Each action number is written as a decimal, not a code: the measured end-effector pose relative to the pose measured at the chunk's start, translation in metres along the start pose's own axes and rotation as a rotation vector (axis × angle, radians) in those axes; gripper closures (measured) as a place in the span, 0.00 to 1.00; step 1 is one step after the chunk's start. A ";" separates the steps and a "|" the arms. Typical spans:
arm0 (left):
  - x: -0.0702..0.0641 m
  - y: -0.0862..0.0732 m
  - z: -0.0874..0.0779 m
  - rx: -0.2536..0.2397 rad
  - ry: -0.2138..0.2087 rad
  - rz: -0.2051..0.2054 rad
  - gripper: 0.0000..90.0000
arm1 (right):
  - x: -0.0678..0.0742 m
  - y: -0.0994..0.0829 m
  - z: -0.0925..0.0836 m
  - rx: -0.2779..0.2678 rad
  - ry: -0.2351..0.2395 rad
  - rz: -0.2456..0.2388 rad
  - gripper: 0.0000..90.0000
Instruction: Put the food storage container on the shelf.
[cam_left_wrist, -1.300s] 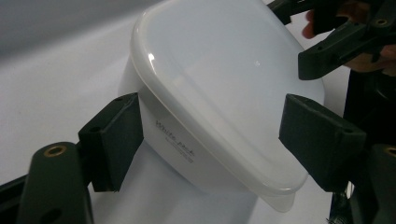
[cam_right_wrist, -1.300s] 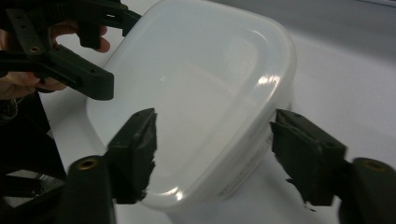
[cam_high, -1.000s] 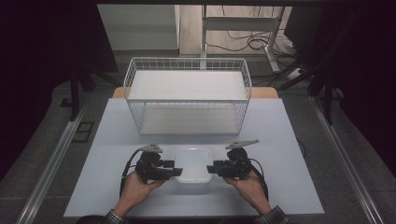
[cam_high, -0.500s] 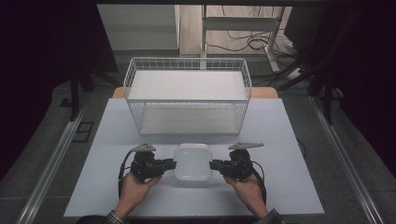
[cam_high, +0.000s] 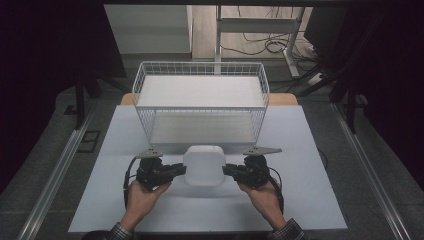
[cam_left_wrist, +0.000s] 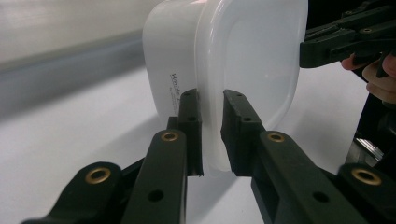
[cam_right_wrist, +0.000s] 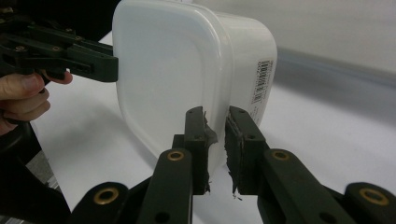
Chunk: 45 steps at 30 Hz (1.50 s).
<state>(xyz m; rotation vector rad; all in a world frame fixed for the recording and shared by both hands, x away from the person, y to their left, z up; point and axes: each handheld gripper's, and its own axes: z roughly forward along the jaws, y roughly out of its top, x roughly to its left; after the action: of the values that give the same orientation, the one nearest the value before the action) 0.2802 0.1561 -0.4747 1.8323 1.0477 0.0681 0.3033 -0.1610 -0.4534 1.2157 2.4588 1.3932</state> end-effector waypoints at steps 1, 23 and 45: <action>0.000 0.002 -0.002 -0.002 0.002 0.002 0.88 | 0.000 0.002 -0.001 -0.005 0.000 -0.005 0.87; -0.004 0.068 -0.030 -0.101 0.046 0.050 0.88 | 0.004 0.071 -0.018 -0.121 -0.010 -0.079 0.87; 0.002 0.165 -0.059 -0.189 0.040 0.085 0.89 | 0.003 0.166 -0.037 -0.229 -0.043 -0.090 0.86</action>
<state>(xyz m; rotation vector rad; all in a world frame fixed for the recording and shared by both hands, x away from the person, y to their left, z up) 0.3565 0.1771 -0.3186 1.7090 0.9575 0.2476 0.3858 -0.1385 -0.3070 1.0613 2.2214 1.5550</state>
